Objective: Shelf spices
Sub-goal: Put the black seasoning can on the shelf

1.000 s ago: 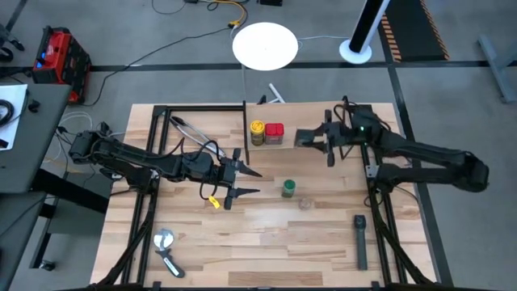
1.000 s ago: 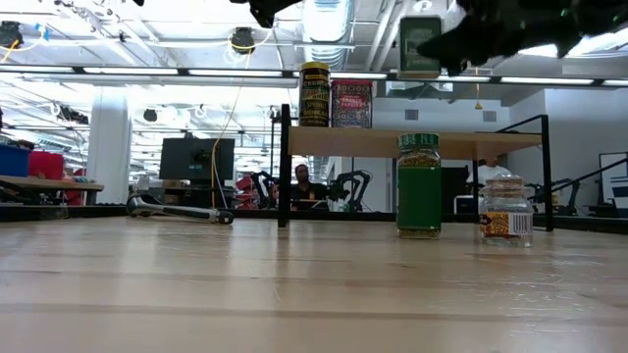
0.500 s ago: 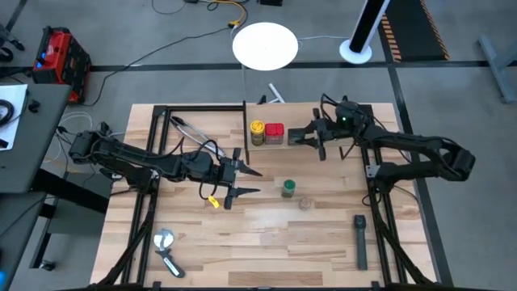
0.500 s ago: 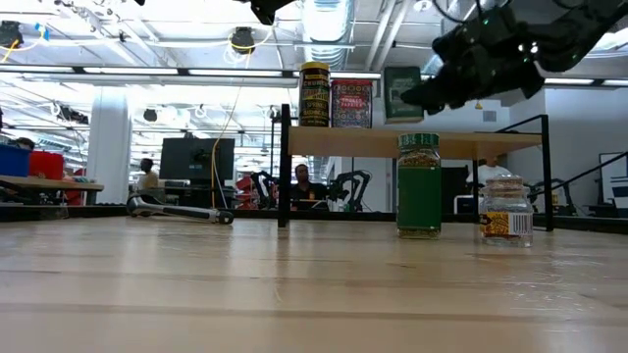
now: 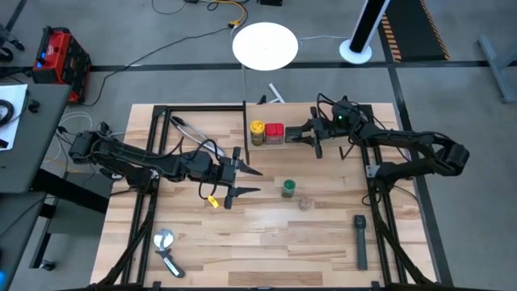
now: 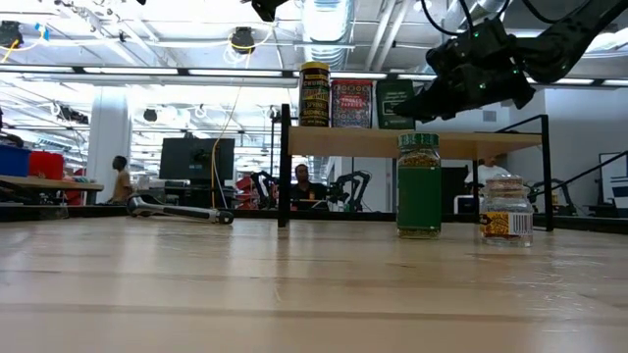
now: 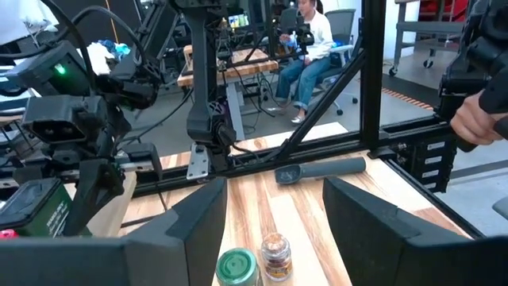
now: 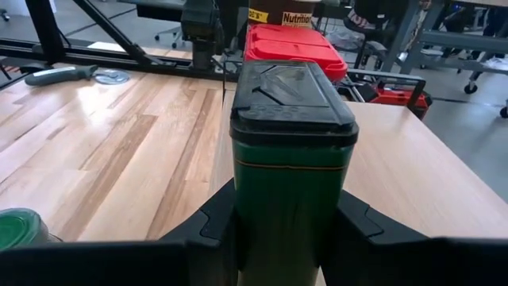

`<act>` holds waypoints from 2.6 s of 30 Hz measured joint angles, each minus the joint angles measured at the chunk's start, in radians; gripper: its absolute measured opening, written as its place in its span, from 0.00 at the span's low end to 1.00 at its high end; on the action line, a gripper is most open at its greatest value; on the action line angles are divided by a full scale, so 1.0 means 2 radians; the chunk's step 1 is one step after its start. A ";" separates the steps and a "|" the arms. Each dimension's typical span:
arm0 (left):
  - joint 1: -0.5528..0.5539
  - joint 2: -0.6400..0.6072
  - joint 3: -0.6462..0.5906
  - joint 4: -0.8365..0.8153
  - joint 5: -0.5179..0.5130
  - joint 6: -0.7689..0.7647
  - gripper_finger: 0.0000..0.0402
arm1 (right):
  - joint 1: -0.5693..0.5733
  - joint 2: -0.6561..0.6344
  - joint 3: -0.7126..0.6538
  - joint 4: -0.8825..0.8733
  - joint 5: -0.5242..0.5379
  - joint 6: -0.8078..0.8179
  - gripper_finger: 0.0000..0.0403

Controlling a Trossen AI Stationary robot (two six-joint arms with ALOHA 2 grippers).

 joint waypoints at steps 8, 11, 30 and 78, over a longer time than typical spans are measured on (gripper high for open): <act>0.000 0.000 0.000 -0.001 -0.010 0.000 0.50 | -0.001 0.001 0.000 -0.002 0.008 0.025 0.51; 0.000 0.000 0.000 -0.001 -0.010 0.000 0.50 | -0.001 0.001 0.000 -0.002 0.015 0.026 0.55; 0.000 0.000 0.000 -0.001 -0.011 -0.004 0.50 | -0.012 -0.034 0.000 -0.022 0.016 0.027 0.45; 0.000 0.000 0.000 0.012 -0.011 -0.004 0.50 | 0.001 -0.034 0.000 -0.023 0.029 -0.027 0.45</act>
